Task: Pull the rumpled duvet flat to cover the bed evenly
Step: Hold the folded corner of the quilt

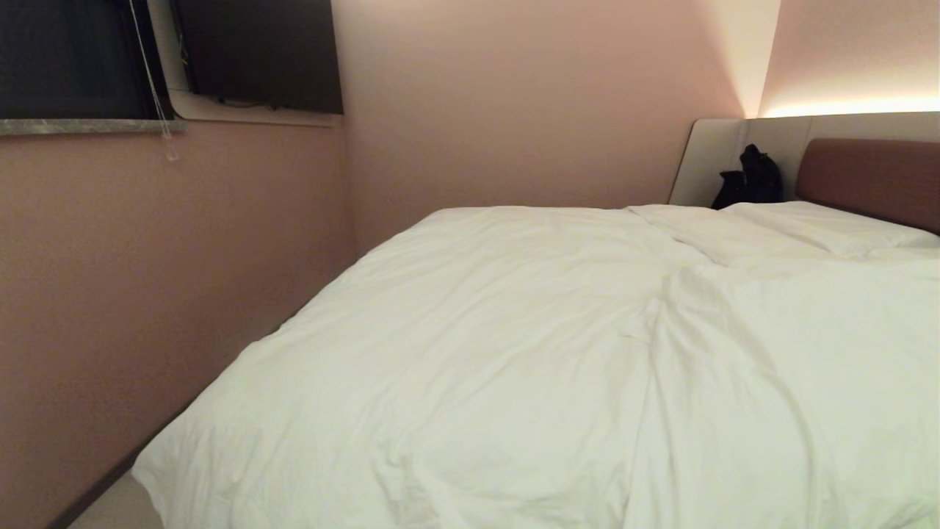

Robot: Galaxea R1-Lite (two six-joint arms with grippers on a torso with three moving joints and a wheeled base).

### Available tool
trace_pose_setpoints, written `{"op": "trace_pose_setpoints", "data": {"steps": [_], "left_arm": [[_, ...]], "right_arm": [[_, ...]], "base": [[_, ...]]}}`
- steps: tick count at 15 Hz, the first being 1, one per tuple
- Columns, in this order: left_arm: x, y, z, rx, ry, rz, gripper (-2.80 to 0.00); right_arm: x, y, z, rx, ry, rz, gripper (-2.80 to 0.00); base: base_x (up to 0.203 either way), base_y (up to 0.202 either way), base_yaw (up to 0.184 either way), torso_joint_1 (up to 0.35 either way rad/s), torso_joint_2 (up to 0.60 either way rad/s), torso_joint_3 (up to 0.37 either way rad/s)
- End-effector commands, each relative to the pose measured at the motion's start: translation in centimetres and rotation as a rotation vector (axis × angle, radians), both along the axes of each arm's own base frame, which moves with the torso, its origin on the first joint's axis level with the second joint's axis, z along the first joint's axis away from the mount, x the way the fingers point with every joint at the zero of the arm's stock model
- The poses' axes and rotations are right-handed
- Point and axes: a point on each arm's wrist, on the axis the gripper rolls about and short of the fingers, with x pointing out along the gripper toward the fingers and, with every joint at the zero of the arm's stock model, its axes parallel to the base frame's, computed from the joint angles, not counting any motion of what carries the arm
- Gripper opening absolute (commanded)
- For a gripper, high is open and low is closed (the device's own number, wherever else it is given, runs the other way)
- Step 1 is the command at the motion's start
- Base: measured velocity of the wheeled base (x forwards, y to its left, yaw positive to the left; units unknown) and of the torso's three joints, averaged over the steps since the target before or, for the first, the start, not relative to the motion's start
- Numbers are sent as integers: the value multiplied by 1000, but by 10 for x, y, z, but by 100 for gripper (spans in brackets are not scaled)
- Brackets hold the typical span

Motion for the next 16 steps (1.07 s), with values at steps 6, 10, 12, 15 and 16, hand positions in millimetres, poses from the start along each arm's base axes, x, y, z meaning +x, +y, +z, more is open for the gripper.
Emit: {"op": "trace_pose_setpoints", "data": {"steps": [6,10,12,15,16], "left_arm": [[0,0,0,5,2,6,-280],[0,0,0,2,-1,6,-280],[0,0,0,-3,-1,6,-280],[0,0,0,-4,-1,6,-280],[0,0,0,-4,1,4,-280]], "right_arm": [[0,0,0,0,-1,0,-280],[0,0,0,0,-1,0,-280],[0,0,0,0,0,0,-280],[0,0,0,0,1,0,-280],[0,0,0,0,1,0,-280]], "base": [[0,0,0,0,0,0],[-111,0,0,2,0,2],[-194,0,4,2,5,4],[-170,0,0,-1,1,2],[-55,0,-4,-7,-2,7]]}}
